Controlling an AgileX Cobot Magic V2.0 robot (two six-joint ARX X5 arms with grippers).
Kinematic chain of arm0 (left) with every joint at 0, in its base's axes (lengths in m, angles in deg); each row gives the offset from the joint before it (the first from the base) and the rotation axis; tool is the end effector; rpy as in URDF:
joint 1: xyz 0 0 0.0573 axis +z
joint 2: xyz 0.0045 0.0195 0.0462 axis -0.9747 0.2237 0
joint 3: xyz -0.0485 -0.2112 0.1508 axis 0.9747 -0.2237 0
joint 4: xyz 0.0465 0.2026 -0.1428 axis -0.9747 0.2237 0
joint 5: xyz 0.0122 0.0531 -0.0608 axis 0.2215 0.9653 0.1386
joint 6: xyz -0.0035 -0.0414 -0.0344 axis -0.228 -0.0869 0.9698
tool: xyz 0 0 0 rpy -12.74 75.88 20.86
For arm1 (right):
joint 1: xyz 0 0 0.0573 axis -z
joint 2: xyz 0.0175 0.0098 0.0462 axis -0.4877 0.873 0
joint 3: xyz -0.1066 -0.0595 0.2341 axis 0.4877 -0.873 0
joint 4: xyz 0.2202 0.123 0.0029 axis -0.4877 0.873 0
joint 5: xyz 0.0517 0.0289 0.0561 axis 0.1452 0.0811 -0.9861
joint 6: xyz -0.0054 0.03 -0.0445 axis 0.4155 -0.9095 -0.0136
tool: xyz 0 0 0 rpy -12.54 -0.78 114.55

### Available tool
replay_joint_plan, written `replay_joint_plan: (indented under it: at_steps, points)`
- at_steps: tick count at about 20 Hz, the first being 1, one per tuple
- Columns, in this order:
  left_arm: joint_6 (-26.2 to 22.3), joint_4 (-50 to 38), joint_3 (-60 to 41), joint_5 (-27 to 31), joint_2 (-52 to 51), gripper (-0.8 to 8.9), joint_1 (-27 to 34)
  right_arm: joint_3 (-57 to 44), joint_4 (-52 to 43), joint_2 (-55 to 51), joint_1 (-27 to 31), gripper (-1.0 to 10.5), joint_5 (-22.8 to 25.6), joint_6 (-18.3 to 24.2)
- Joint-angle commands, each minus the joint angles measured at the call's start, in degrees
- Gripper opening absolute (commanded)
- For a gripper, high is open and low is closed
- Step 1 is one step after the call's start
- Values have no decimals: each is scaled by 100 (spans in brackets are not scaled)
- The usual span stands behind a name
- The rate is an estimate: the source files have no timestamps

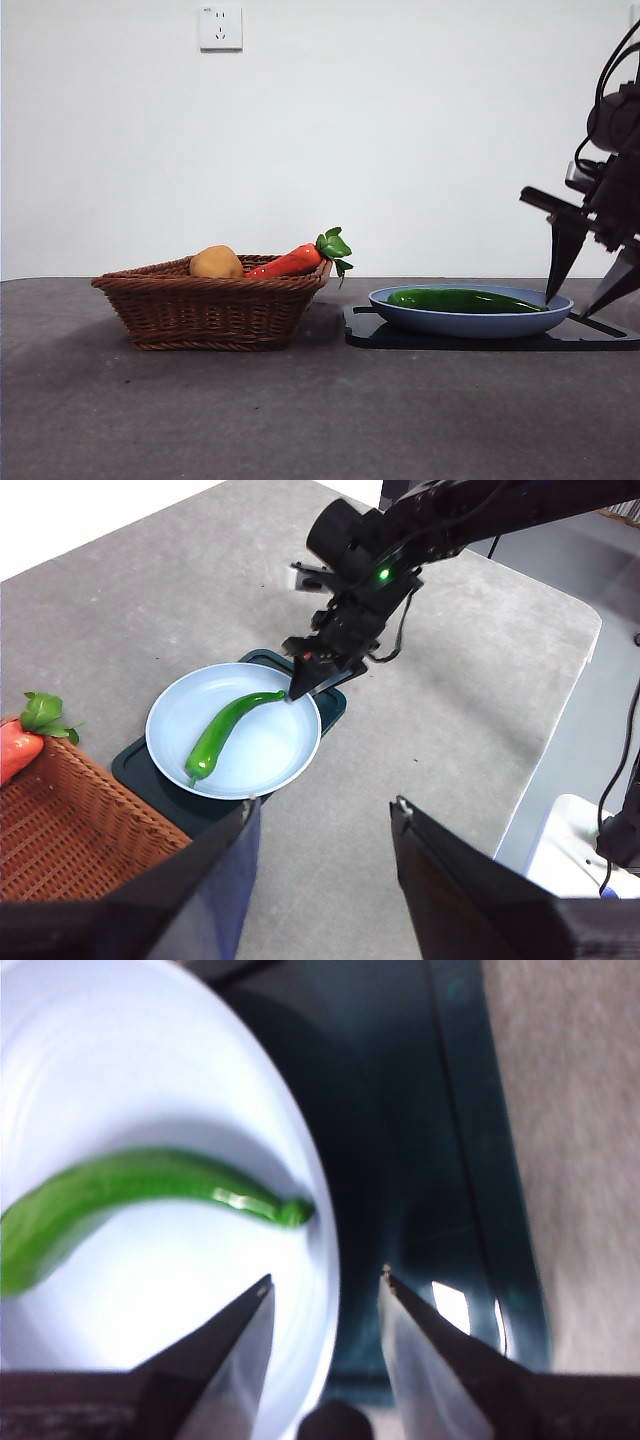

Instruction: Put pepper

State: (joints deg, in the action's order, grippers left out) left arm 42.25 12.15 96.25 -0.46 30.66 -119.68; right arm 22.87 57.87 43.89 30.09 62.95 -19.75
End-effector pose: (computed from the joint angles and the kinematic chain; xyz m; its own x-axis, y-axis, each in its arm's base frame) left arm 0.1511 -0.1472 0.4280 0.4891 -0.7361 -0.4679 0.8004 0.5920 -0.0946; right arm 0.3643 0.0053 0.1807 0.3326 0.3750 -0.8653 0.1550 0.8833 0.4424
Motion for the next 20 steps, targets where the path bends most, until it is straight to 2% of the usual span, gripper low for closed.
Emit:
replay_joint_plan:
  at_steps: [1,5,7,12,17,18,20]
  points:
    - [35,31,96,9,31,234,-55,127,157,-442,31,198,-13,302]
    - [33,87,96,9,31,232,-55,127,1075,-1816,-7,196,-26,977]
    - [33,90,96,9,31,232,-55,127,1519,-2608,-155,196,-26,1119]
    - [33,188,96,9,31,232,-55,127,2352,-4485,-769,194,-24,1165]
    - [33,326,96,7,31,229,-55,127,3491,-5637,-1379,192,-24,1165]
    - [33,348,96,7,31,206,-55,127,3707,-5751,-1432,176,-24,1169]
    - [35,367,96,7,31,77,-55,127,4013,-5890,-1462,60,-22,1270]
